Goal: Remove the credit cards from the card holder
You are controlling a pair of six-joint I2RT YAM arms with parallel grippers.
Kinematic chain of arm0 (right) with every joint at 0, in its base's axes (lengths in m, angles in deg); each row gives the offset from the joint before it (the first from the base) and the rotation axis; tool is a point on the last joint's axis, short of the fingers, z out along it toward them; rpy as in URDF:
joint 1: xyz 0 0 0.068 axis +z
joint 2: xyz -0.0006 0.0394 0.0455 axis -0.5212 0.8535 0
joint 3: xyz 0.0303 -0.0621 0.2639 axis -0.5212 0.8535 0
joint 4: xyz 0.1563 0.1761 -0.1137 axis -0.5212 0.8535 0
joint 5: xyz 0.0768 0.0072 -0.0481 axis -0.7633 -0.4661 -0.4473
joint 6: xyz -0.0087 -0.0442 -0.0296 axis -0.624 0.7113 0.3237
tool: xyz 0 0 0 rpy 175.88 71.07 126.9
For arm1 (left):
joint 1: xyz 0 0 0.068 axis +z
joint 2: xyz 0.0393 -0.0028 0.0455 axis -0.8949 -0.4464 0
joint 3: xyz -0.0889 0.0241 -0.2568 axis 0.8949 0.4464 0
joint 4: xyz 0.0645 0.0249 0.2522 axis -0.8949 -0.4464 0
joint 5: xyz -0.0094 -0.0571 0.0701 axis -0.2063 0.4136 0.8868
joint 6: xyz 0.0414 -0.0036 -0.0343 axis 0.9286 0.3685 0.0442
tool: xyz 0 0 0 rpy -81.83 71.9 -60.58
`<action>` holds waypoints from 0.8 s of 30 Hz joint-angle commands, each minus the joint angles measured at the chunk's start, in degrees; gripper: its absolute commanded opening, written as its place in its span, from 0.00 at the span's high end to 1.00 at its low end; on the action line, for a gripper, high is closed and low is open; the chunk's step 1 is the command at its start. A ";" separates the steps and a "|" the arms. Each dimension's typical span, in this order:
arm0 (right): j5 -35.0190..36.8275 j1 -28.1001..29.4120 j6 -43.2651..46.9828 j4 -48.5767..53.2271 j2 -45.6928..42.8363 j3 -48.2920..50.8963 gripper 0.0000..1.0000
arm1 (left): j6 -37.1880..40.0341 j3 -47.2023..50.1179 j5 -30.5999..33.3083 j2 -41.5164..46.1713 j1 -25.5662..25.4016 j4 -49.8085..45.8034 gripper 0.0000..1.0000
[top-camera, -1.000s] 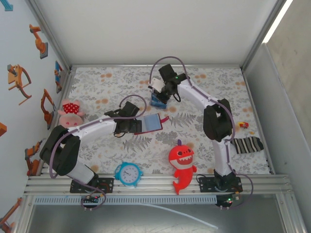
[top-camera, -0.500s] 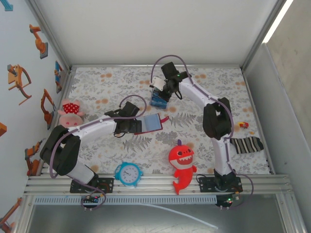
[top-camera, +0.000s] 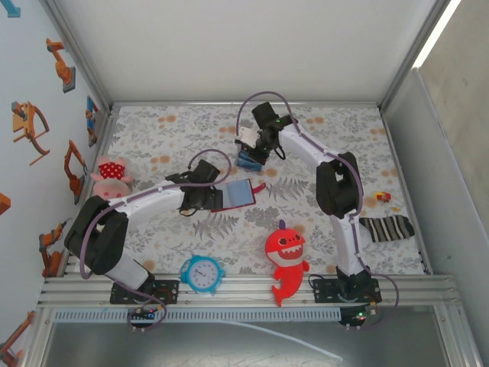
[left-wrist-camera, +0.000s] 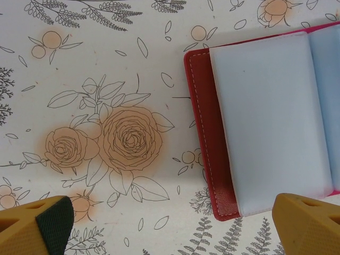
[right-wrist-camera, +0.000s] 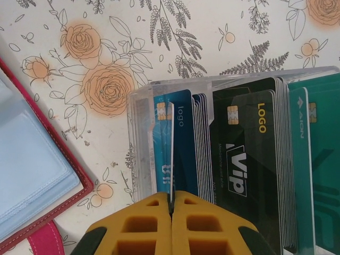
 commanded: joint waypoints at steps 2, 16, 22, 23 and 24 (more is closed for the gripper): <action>0.86 -0.29 0.51 1.14 2.17 -1.07 1.00 | -0.22 -1.34 1.07 -0.80 0.14 -1.73 0.03; 2.45 -0.28 -1.97 0.90 1.08 -0.94 0.82 | -0.04 -0.93 1.76 -1.61 1.08 -1.03 0.03; 2.73 -0.29 -5.27 -0.82 -1.40 1.12 0.80 | 0.63 -1.16 0.99 -3.14 1.71 0.89 0.03; 2.82 -0.29 -5.97 -1.25 -1.97 1.69 0.79 | 0.73 -1.32 0.71 -3.51 1.80 1.09 0.03; 2.91 -0.27 -6.83 -1.71 -2.56 2.46 0.79 | 0.81 -1.56 0.65 -4.01 1.81 1.33 0.03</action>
